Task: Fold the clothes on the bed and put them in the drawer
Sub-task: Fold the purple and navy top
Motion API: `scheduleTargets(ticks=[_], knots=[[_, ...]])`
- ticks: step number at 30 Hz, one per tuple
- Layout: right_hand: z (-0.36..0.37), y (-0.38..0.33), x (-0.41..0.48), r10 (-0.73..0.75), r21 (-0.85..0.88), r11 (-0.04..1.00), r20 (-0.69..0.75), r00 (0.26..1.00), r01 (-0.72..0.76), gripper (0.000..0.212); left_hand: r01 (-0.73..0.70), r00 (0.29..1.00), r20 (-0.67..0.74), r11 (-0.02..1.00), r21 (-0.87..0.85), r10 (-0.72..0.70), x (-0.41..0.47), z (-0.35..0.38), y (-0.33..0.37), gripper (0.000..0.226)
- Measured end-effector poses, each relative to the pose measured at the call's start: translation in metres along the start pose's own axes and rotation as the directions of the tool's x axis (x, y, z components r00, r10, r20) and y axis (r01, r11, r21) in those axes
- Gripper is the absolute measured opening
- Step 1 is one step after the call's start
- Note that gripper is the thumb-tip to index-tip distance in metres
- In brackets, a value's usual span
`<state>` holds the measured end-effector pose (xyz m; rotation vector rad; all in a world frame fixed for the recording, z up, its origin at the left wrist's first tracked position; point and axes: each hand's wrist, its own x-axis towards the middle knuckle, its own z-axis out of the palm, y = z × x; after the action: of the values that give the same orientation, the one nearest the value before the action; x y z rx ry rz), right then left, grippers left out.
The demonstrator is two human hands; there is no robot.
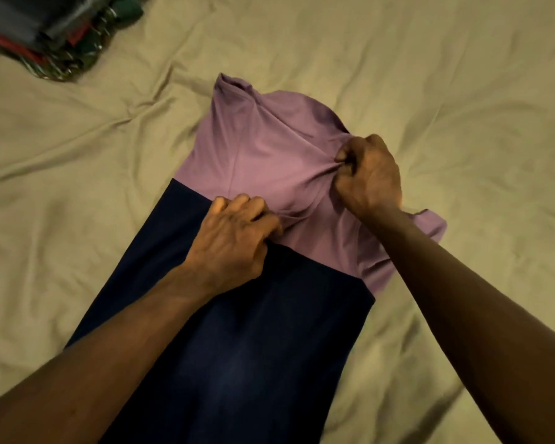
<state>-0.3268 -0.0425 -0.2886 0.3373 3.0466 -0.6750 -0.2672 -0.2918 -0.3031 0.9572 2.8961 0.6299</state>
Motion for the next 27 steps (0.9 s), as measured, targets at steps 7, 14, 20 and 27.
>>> scheduleTargets(ticks=[7, 14, 20, 27], knots=[[0.007, -0.026, -0.007, 0.359, 0.220, 0.893, 0.178, 0.916, -0.392, 0.053, 0.767, 0.568, -0.124, 0.578, -0.279, -0.814, 0.111, -0.041, -0.086, 0.047], [0.016, -0.029, -0.007, 0.468, 0.399, 0.780, 0.138, 0.873, -0.482, 0.030, 0.772, 0.574, 0.054, 0.517, -0.370, -0.817, 0.170, -0.041, -0.127, 0.023], [0.016, -0.024, 0.001, 0.392, 0.261, 0.870, 0.152, 0.908, -0.419, 0.035, 0.437, 0.841, -0.297, 0.892, -0.118, -0.452, 0.069, -0.023, -0.041, 0.038], [0.016, -0.024, 0.014, 0.411, 0.198, 0.894, -0.001, 0.912, -0.403, 0.034, 0.134, 0.991, 0.006, 0.974, 0.182, -0.137, 0.008, 0.022, 0.023, 0.045]])
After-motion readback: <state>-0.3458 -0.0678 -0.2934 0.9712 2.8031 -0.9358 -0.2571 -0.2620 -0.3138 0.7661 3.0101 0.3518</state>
